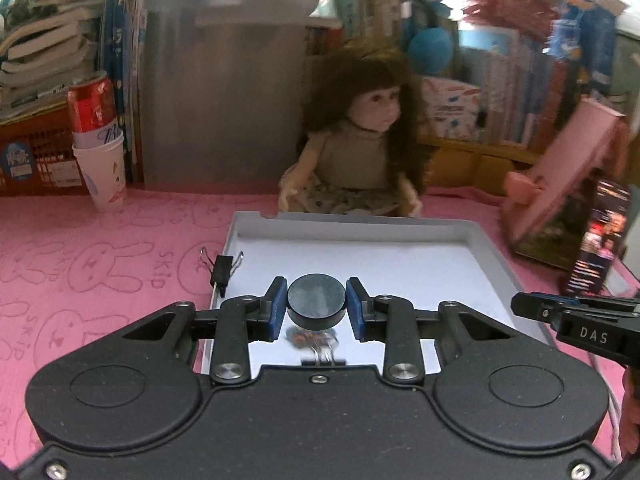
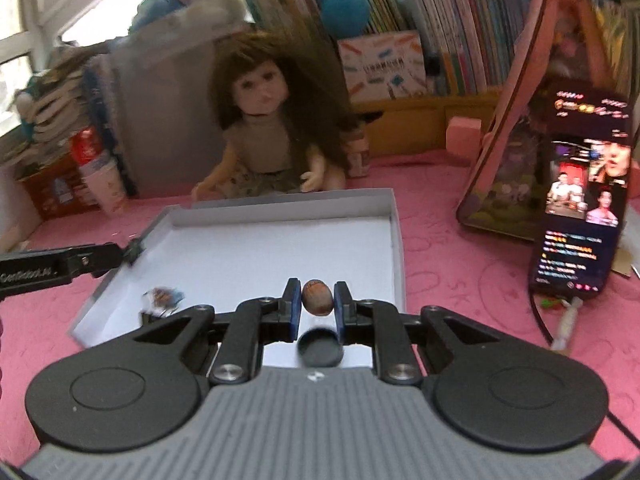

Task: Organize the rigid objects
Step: 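Carry the lid with the left gripper while the right gripper carries the acorn into the tray, then open both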

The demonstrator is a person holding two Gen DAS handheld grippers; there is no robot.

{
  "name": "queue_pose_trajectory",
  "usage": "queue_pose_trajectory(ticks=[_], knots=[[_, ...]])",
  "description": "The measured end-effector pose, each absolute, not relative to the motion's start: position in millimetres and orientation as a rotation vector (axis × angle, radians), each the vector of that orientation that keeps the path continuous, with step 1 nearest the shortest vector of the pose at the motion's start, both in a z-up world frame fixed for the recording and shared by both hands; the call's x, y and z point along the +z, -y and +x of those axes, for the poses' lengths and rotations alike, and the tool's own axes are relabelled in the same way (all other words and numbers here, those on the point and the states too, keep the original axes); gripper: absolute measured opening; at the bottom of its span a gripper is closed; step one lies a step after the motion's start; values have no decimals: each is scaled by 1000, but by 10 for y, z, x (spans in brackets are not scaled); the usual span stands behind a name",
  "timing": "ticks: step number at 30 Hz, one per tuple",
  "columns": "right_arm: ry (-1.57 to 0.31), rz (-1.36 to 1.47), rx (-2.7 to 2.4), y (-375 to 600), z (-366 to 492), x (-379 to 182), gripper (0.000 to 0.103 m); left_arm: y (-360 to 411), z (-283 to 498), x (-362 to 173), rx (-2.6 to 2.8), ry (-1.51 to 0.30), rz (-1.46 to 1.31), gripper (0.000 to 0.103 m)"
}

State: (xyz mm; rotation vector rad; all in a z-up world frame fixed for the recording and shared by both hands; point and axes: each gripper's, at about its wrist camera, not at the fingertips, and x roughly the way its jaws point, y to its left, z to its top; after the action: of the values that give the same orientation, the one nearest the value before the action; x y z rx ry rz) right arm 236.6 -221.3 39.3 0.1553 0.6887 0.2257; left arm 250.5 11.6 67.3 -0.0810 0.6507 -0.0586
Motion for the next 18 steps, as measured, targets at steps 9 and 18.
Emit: queue_pose_trajectory(ticks=[9,18], knots=[[-803,207,204,2162,2920,206,21,-90,3042,392,13,-742,-79,30],[-835,176,178,2125,3097,86,21,-63,3195,207,37,-779,-57,30]])
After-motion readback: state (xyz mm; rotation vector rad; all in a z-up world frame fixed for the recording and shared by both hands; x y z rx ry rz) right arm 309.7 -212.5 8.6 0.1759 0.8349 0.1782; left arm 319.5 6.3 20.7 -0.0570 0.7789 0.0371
